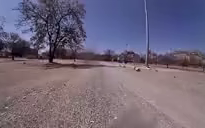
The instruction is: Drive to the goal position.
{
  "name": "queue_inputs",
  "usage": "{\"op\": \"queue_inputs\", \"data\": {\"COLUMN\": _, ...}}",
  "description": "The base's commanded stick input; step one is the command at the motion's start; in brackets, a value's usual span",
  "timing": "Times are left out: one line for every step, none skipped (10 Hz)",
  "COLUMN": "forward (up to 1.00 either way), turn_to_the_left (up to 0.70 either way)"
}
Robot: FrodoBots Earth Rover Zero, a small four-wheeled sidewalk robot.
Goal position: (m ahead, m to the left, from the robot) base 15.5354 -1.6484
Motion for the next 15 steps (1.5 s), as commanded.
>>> {"op": "queue_inputs", "data": {"forward": 1.00, "turn_to_the_left": 0.00}}
{"op": "queue_inputs", "data": {"forward": 1.00, "turn_to_the_left": 0.00}}
{"op": "queue_inputs", "data": {"forward": 1.00, "turn_to_the_left": 0.00}}
{"op": "queue_inputs", "data": {"forward": 1.00, "turn_to_the_left": 0.00}}
{"op": "queue_inputs", "data": {"forward": 1.00, "turn_to_the_left": 0.00}}
{"op": "queue_inputs", "data": {"forward": 1.00, "turn_to_the_left": 0.00}}
{"op": "queue_inputs", "data": {"forward": 1.00, "turn_to_the_left": 0.00}}
{"op": "queue_inputs", "data": {"forward": 1.00, "turn_to_the_left": 0.00}}
{"op": "queue_inputs", "data": {"forward": 1.00, "turn_to_the_left": 0.00}}
{"op": "queue_inputs", "data": {"forward": 1.00, "turn_to_the_left": 0.00}}
{"op": "queue_inputs", "data": {"forward": 1.00, "turn_to_the_left": 0.00}}
{"op": "queue_inputs", "data": {"forward": 1.00, "turn_to_the_left": 0.00}}
{"op": "queue_inputs", "data": {"forward": 1.00, "turn_to_the_left": 0.00}}
{"op": "queue_inputs", "data": {"forward": 1.00, "turn_to_the_left": 0.00}}
{"op": "queue_inputs", "data": {"forward": 1.00, "turn_to_the_left": 0.00}}
